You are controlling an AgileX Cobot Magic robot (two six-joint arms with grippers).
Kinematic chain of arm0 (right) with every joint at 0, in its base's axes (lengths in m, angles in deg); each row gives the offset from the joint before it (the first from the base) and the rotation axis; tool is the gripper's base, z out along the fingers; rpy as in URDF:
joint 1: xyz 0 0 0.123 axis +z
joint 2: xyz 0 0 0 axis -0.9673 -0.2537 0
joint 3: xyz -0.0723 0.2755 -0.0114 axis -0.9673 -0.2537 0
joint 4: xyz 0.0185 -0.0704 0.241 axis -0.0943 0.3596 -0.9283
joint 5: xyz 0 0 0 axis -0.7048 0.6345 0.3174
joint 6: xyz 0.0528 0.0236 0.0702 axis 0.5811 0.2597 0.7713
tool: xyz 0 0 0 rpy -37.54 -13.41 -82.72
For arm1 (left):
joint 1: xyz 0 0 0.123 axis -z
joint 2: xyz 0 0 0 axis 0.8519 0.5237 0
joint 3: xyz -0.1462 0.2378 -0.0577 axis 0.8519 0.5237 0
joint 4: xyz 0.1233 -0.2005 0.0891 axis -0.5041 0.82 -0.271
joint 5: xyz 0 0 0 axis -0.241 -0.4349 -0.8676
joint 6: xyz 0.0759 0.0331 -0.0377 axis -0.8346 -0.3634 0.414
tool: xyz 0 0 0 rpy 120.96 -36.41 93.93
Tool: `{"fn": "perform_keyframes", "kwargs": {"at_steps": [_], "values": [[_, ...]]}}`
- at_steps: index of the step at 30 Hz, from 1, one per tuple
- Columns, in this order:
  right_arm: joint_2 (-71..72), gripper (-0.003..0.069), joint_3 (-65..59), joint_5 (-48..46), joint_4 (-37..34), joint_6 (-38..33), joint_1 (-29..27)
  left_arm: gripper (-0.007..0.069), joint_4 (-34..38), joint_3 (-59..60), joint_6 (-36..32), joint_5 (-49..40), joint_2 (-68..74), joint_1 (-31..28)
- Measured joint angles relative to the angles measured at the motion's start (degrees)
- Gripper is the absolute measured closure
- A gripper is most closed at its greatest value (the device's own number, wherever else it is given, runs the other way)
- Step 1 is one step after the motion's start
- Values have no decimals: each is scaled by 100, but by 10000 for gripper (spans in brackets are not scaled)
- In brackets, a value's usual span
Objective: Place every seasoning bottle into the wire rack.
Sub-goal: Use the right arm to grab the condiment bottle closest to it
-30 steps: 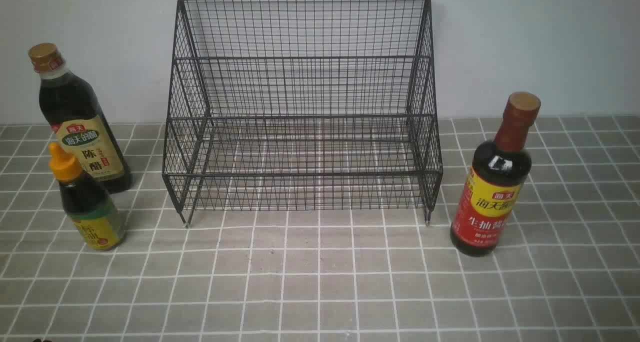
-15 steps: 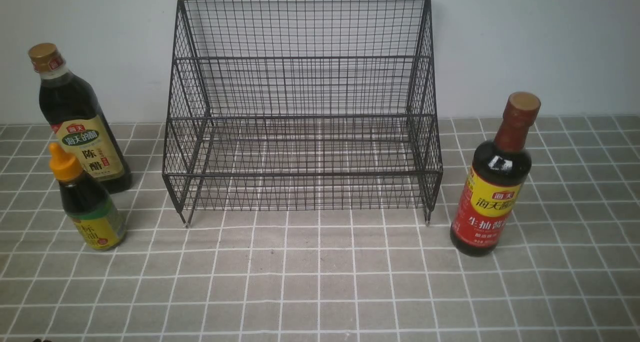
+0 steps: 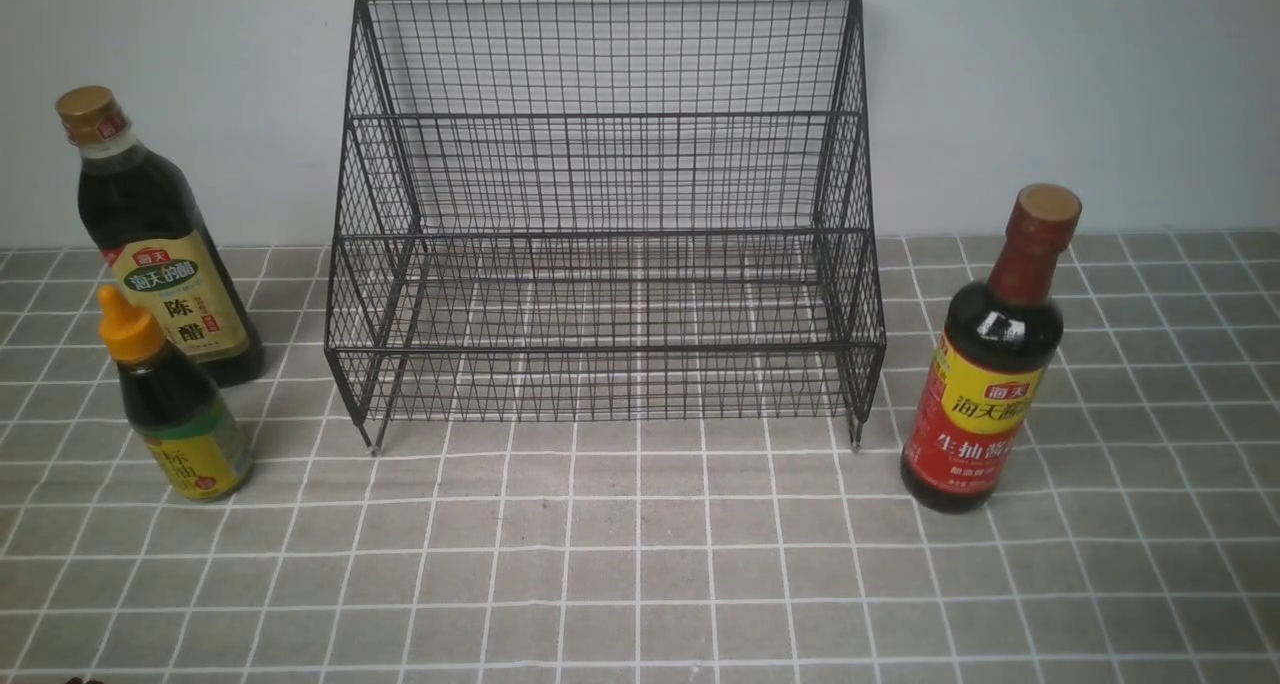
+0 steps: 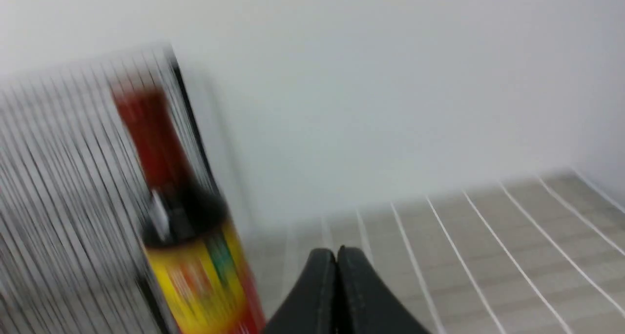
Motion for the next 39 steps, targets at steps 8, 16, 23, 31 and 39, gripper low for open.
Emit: {"fn": "perform_keyframes", "kwargs": {"at_steps": [8,16,23,31,39], "values": [[0,673,0,976,-964,488,0,631,0,0,0,0,0,0],[-124,673,57,1427,-904,552,0,631,0,0,0,0,0,-2],[-1842,673,1633,393,140,564,115,631,0,0,0,0,0,-2],[-4013,666,3237,-338,970,532,950,631,0,0,0,0,0,-2],[-5744,492,4348,-333,1457,401,1773,631,0,0,0,0,0,-2]]}}
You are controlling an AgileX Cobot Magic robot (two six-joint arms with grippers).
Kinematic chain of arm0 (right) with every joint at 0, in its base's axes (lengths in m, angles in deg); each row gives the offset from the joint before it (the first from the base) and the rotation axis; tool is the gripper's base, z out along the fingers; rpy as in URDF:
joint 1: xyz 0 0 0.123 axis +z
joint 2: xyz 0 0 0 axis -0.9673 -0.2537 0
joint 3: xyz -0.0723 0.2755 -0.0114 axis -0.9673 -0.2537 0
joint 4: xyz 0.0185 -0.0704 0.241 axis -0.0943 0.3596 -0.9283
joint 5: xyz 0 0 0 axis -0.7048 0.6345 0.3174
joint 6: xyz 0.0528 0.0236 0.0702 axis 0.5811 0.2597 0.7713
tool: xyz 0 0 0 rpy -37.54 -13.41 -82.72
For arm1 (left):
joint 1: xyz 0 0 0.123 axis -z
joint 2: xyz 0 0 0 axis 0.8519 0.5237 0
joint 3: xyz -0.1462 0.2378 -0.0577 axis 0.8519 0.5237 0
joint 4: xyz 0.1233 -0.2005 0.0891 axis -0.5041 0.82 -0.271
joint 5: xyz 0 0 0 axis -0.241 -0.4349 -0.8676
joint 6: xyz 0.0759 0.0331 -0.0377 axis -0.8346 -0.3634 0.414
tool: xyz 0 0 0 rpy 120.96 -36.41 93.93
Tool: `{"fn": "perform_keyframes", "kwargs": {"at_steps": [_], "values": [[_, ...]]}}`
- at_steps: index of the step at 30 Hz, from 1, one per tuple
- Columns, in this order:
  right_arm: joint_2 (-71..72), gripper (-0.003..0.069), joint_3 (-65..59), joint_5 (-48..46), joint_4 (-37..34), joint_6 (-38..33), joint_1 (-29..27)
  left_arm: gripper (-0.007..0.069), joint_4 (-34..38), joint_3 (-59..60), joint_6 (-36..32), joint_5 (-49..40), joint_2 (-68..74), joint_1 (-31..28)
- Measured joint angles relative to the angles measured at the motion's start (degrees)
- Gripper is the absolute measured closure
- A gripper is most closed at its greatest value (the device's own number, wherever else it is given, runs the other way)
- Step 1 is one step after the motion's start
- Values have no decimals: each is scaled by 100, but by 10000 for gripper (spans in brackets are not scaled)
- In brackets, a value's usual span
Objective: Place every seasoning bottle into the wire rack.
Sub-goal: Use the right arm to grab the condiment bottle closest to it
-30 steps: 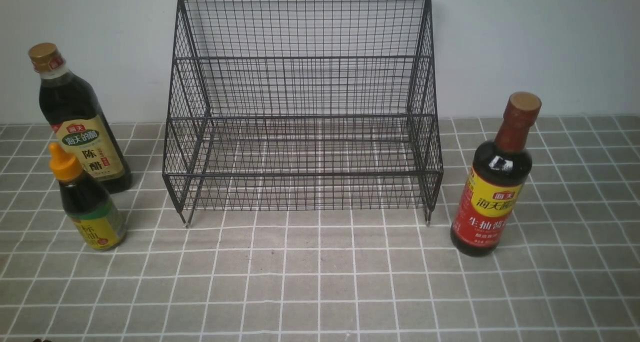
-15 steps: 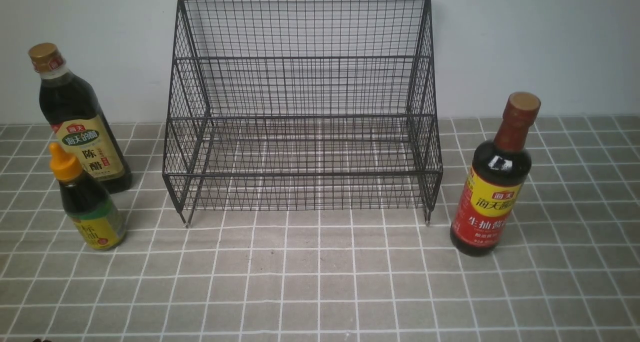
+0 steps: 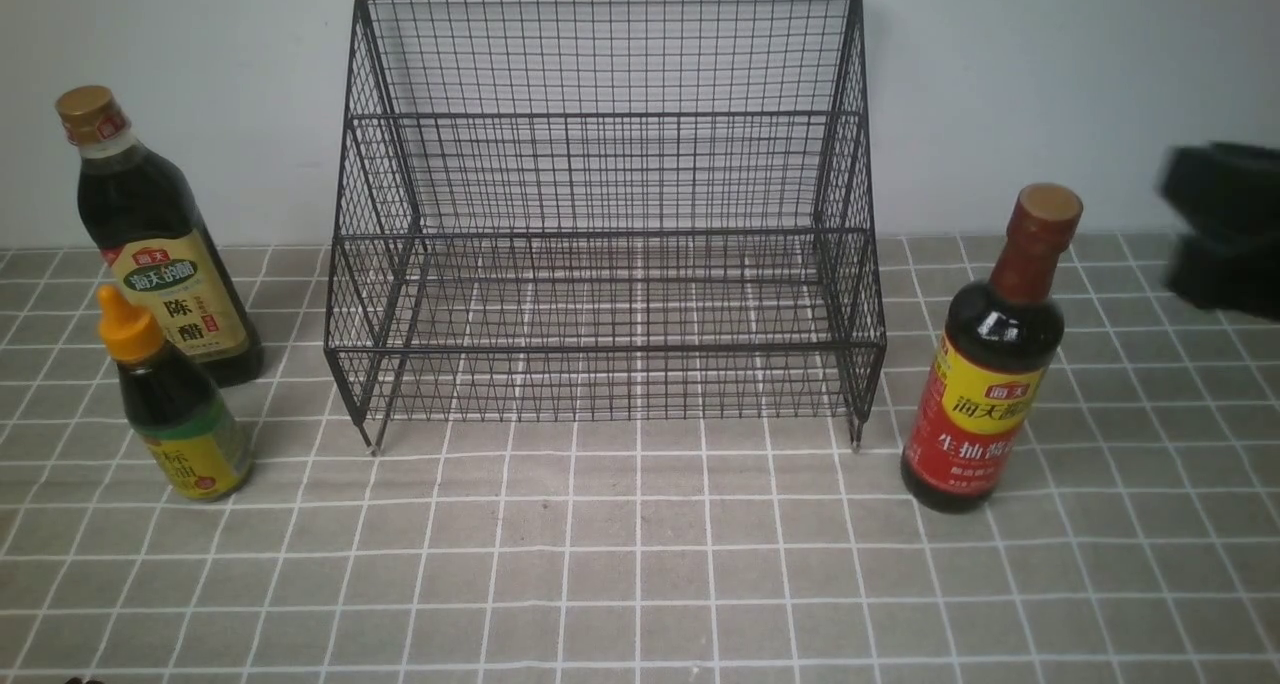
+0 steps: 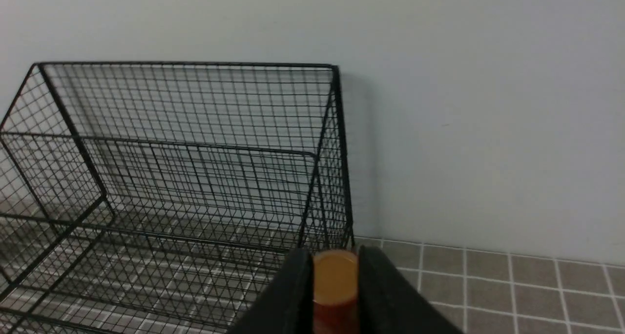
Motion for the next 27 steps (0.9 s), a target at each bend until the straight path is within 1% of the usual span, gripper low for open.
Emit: {"fn": "perform_keyframes", "kwargs": {"at_steps": [1,2,3,4,5,6,7,8,9,12,17,19,20,21,22,23,27], "values": [[-352,409,194,94,60,0,38,631,0,0,0,0,0,0],[-424,389,236,121,73,0,45,631,0,0,0,0,0,0],[-685,311,378,227,151,0,45,631,0,0,0,0,0,0],[-831,264,455,282,215,0,45,631,0,0,0,0,0,0],[-860,255,484,300,231,0,45,631,0,0,0,0,0,0],[-1086,190,568,369,353,0,45,631,0,0,0,0,0,0],[-1114,176,587,379,369,0,45,631,0,0,0,0,0,0],[-1333,134,625,462,495,0,45,631,0,0,0,0,0,0],[-1471,113,641,519,545,0,45,631,0,0,0,0,0,0],[-1809,88,652,580,586,39,24,631,0,0,0,0,0,0],[-2257,94,652,568,572,142,-76,631,0,0,0,0,0,0],[-2386,144,652,568,577,149,-76,631,0,0,0,0,0,0],[-2412,151,652,573,577,149,-76,631,0,0,0,0,0,0],[-2501,251,652,573,581,149,-76,631,0,0,0,0,0,0],[-2512,251,652,573,581,149,-76,631,0,0,0,0,0,0],[-2583,400,652,589,601,131,-76,631,0,0,0,0,0,0],[-2554,392,658,595,655,131,-76,631,0,0,0,0,0,0]]}}
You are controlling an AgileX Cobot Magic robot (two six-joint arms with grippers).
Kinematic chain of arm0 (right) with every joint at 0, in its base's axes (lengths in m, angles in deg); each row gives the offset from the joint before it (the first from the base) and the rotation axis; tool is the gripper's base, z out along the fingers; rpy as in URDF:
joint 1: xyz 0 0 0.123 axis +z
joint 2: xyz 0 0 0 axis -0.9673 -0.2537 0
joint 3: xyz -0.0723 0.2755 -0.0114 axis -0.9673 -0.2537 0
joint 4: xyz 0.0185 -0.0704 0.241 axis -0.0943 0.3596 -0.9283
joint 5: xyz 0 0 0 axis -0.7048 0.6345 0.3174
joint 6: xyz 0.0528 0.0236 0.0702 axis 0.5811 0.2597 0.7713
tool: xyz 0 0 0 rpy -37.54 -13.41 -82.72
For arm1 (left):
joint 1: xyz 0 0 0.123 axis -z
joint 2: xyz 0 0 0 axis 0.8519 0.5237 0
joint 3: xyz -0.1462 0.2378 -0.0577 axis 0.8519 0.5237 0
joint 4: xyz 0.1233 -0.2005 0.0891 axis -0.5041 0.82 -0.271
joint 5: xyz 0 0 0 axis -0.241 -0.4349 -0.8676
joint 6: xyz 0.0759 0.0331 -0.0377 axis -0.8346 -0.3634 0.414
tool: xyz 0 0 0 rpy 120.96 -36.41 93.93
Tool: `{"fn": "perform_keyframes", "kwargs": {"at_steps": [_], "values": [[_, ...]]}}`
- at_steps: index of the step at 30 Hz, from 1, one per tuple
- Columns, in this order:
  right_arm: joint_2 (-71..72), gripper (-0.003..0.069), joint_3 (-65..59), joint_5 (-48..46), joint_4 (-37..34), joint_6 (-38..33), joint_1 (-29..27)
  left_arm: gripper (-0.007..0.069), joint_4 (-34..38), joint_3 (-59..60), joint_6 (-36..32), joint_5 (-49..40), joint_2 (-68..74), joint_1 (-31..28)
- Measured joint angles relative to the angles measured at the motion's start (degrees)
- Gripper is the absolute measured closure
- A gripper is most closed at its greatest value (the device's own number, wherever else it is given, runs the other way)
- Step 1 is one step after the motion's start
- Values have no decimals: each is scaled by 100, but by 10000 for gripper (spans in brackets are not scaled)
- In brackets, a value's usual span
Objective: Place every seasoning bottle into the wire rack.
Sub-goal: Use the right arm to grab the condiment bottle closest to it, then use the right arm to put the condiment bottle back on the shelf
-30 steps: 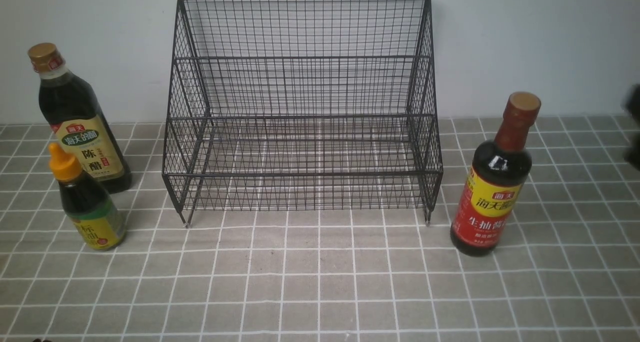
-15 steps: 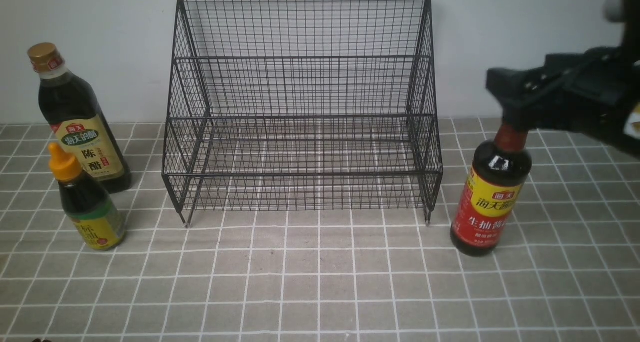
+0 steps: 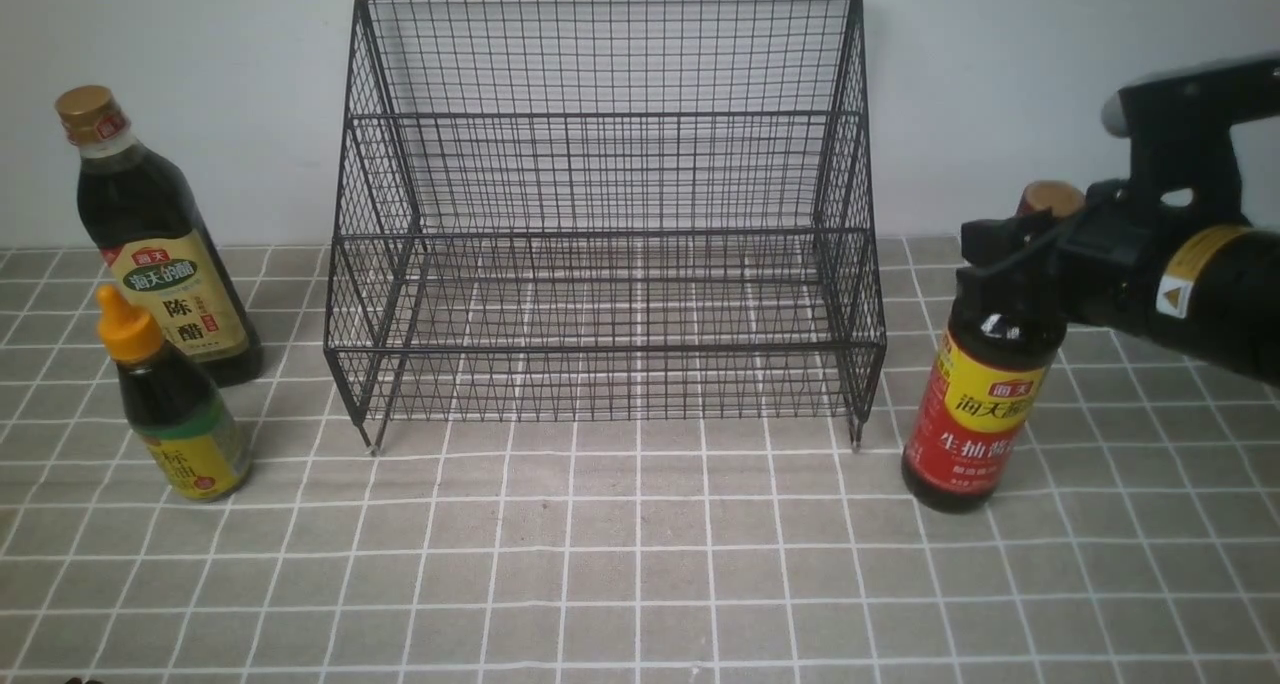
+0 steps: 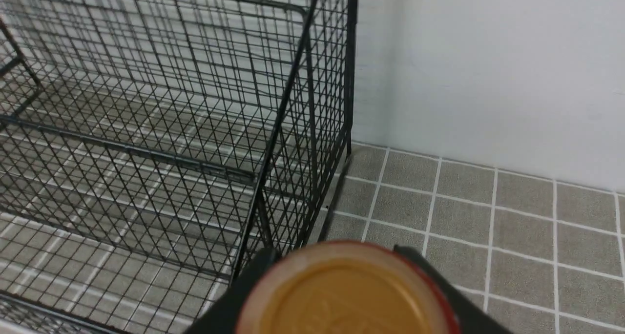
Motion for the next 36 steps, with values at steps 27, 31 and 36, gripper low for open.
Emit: {"fn": "perform_keyframes", "kwargs": {"at_steps": [27,31,36], "values": [[-483,392,2514,-134,450,61,1274,631,0,0,0,0,0,0],[-850,392,2735,-22,450,61,1274,631,0,0,0,0,0,0],[-1190,392,2775,73,450,61,1274,631,0,0,0,0,0,0]]}}
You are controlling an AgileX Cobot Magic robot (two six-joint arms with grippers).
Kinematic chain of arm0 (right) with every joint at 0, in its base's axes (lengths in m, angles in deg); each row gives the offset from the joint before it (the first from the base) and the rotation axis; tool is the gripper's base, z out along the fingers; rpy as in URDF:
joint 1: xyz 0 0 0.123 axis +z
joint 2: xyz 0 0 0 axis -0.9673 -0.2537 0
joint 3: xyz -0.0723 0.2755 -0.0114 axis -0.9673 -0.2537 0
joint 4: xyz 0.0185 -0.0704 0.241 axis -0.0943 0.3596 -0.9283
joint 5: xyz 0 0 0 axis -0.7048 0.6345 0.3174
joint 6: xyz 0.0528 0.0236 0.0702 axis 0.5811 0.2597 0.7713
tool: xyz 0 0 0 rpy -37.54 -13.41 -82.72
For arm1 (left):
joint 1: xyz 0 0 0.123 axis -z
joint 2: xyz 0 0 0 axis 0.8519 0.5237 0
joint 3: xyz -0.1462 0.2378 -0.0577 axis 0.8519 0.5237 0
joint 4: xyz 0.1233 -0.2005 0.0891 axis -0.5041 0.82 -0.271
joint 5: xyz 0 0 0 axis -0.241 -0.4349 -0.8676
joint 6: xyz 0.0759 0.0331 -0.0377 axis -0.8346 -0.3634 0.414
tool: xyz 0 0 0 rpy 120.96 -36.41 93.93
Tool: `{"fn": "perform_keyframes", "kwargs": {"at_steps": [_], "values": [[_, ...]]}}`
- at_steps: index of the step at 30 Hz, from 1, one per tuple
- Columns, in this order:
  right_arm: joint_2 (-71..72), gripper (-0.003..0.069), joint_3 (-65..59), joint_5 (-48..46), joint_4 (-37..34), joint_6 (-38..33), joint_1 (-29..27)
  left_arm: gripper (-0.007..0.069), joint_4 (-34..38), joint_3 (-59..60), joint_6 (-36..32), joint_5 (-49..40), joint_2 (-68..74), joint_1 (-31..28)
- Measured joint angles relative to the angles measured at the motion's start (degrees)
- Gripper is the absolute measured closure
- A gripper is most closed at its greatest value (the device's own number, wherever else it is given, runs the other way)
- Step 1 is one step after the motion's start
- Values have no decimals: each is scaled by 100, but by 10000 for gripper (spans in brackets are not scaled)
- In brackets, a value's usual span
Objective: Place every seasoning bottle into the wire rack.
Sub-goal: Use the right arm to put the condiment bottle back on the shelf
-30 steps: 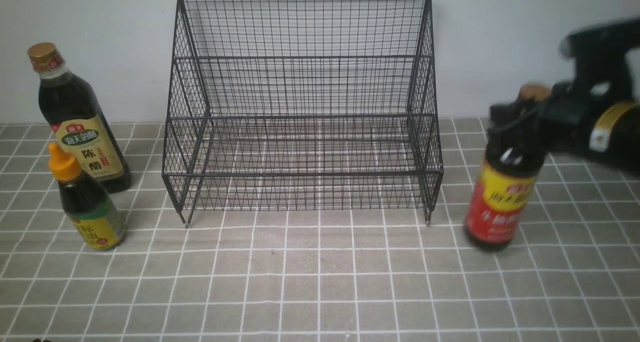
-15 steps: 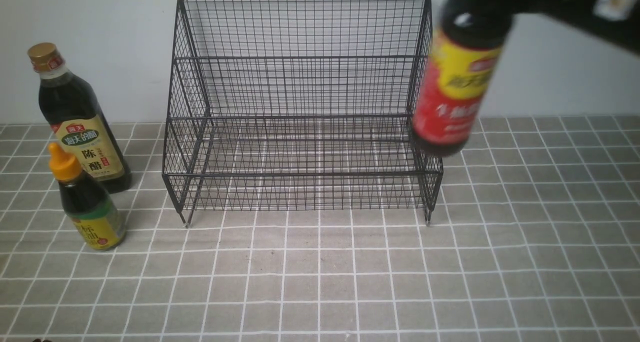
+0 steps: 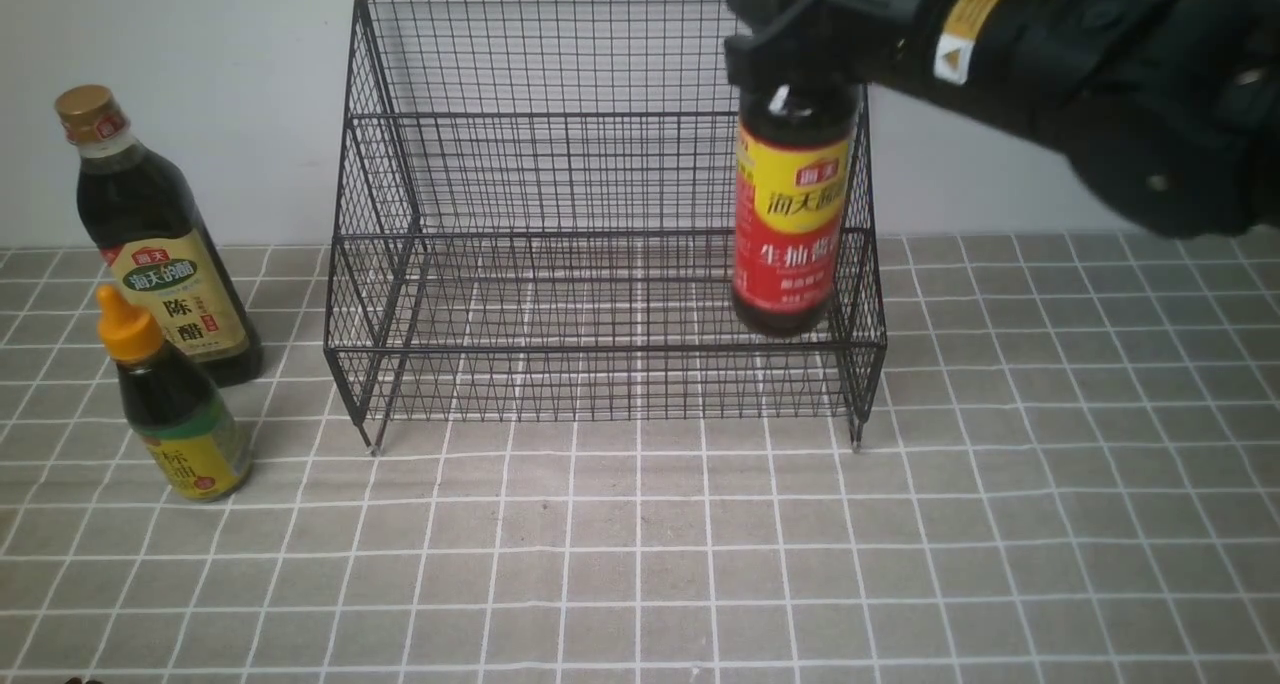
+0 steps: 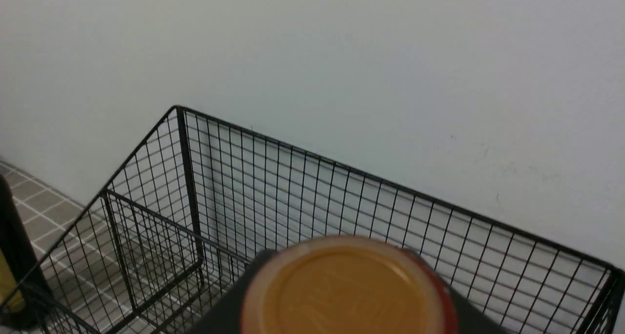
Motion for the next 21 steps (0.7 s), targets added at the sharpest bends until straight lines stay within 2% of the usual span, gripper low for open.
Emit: {"fn": "perform_keyframes", "kwargs": {"at_steps": [5,8,15,18,21], "values": [[-275,392,11,-287,7,173,0,631,0,0,0,0,0,0],[-430,392,11,-871,-2,571,0,631,0,0,0,0,0,0],[-420,387,72,-1172,-8,737,42,631,0,0,0,0,0,0],[-323,326,86,-1252,-27,802,80,631,0,0,0,0,0,0],[-156,211,103,-1496,-29,858,104,631,0,0,0,0,0,0]]}}
